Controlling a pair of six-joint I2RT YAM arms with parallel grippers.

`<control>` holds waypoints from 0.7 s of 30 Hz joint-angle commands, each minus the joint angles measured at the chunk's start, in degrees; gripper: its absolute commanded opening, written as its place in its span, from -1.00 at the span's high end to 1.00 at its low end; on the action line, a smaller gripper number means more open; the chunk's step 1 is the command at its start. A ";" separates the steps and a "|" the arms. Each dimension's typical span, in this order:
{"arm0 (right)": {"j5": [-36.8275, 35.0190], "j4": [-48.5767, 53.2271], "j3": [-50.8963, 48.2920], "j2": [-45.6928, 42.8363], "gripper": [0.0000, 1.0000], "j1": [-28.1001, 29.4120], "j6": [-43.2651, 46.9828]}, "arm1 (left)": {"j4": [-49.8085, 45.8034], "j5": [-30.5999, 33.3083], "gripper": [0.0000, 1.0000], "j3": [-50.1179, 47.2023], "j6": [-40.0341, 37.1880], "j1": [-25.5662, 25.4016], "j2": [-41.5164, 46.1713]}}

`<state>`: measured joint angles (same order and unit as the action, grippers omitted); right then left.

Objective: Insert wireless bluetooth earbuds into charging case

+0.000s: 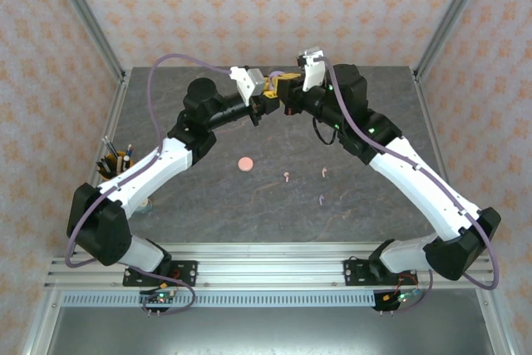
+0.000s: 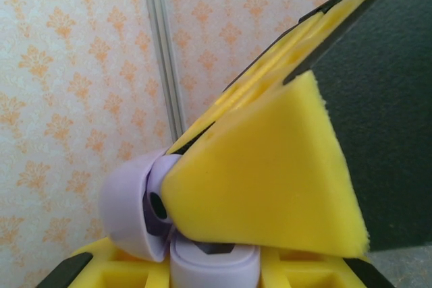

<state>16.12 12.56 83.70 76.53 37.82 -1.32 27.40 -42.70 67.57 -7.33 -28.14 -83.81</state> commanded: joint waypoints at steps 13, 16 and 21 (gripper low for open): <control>-1.47 10.03 6.59 2.13 0.04 -0.37 -3.10 | 4.28 -1.15 1.00 3.29 0.52 -1.74 0.80; -0.72 11.85 8.52 2.35 -0.15 -0.38 -4.09 | 4.42 -0.90 1.00 2.98 1.44 -1.77 0.42; 0.92 14.80 12.07 2.99 -0.46 -0.38 -6.31 | 5.71 -0.33 1.00 1.61 2.54 -1.96 0.05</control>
<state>17.85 24.18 93.06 78.78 37.89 -5.56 27.83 -41.47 68.23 -5.89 -29.17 -83.83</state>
